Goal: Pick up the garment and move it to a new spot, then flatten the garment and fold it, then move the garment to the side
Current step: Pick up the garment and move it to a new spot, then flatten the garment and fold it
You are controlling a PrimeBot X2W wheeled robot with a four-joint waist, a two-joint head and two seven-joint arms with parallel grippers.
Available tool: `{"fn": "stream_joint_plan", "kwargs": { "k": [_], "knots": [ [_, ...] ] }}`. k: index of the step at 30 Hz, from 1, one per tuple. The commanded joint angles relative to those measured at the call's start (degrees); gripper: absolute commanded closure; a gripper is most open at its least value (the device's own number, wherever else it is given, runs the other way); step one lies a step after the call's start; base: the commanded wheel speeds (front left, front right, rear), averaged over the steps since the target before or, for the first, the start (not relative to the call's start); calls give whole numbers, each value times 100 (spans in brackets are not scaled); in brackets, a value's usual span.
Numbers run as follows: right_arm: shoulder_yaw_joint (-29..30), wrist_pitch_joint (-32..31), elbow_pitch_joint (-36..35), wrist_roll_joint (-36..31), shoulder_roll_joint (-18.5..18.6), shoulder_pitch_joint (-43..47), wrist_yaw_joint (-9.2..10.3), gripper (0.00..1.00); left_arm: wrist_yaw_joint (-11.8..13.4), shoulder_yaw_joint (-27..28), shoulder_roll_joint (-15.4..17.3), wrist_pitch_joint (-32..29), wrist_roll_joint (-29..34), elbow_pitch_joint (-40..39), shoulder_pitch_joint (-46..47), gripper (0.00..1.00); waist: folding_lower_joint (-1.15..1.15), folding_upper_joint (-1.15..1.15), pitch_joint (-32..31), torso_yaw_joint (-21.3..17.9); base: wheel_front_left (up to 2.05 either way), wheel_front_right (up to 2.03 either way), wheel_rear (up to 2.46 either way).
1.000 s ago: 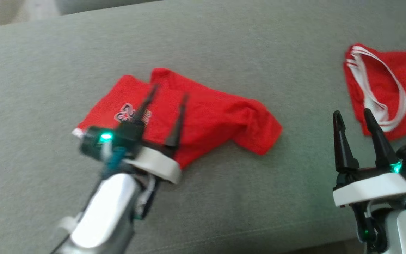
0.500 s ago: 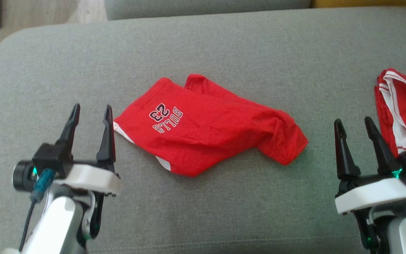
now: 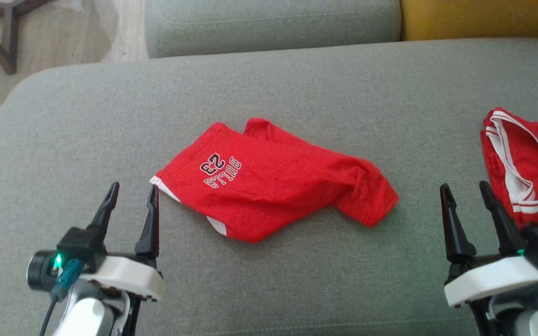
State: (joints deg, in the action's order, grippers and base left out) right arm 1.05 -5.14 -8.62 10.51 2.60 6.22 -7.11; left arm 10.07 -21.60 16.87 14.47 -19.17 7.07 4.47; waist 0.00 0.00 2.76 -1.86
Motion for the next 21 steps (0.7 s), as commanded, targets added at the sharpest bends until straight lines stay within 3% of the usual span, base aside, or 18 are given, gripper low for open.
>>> {"fn": "stream_joint_plan", "kwargs": {
  "k": [1, 21],
  "knots": [
    [-108, -15, -226, -18, 28, -79, -37, 0, -1, 203, 165, 43, -26, -197, 182, 0, 0, 0, -43, 4, 0, 0, 0],
    [-126, -112, -333, 6, 28, -7, -37, 0, 67, 161, 220, 29, -40, -243, 163, 0, 0, 0, -64, 54, 0, 0, 0]
  ]
}}
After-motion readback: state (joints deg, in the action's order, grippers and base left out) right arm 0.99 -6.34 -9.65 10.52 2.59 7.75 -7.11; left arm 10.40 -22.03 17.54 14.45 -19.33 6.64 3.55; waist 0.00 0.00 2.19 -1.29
